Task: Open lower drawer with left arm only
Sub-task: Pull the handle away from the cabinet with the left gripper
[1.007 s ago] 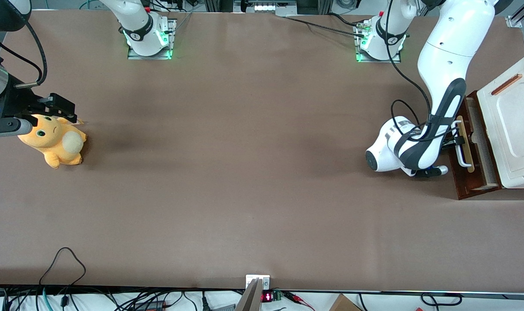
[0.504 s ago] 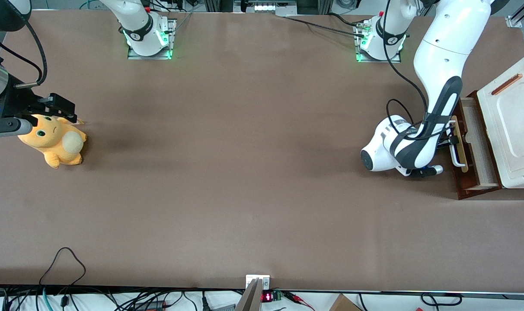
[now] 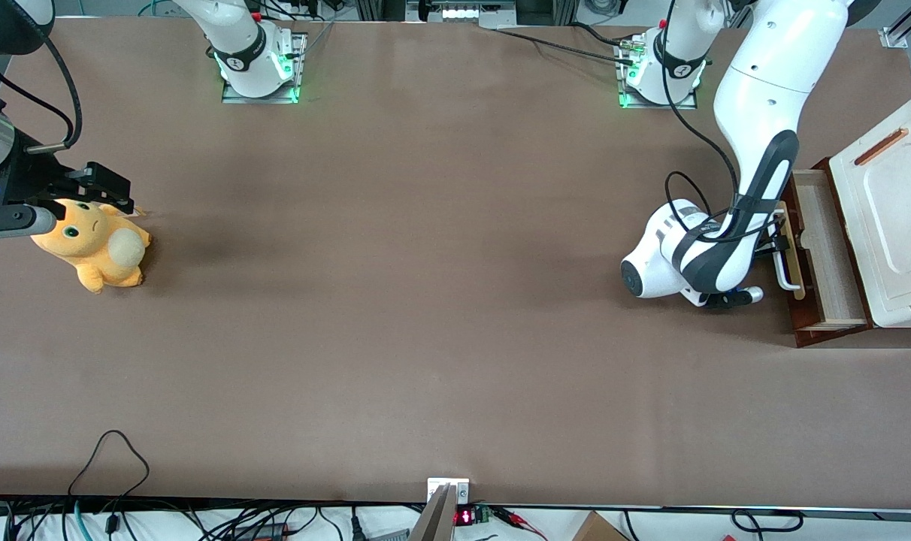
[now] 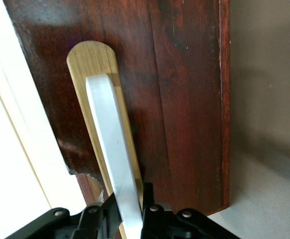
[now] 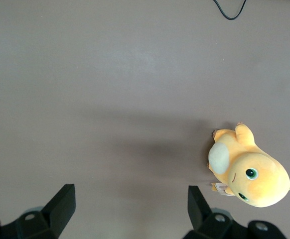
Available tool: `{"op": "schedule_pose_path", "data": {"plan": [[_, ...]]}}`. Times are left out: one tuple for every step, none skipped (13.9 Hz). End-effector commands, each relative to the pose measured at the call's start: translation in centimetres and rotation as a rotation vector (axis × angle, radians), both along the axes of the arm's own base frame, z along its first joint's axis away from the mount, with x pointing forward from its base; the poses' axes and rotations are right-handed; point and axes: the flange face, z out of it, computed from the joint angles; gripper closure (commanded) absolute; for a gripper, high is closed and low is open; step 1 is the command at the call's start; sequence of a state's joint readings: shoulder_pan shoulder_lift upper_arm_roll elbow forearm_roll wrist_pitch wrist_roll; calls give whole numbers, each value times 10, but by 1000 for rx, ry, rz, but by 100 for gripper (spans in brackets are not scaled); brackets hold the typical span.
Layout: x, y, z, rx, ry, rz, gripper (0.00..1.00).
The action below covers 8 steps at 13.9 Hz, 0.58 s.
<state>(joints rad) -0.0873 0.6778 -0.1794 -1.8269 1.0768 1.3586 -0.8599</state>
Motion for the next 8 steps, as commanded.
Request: {"op": "schedule_pose_path", "data": {"plan": [[-3,-16,7,-9,-9,21,81],[-3,-18,7,-9,-9,18,81],[-4,-20,7,-14,-10,23,81],[-3,-23,8,-19,-14,27,81],[-2,-24,10,-15,-16,29,81],[-3,-27,10,-12,-12,29,81],[-5,-31,9,-15,-10,29,81],[-4,-32,11,-14,-11,31,81]]}}
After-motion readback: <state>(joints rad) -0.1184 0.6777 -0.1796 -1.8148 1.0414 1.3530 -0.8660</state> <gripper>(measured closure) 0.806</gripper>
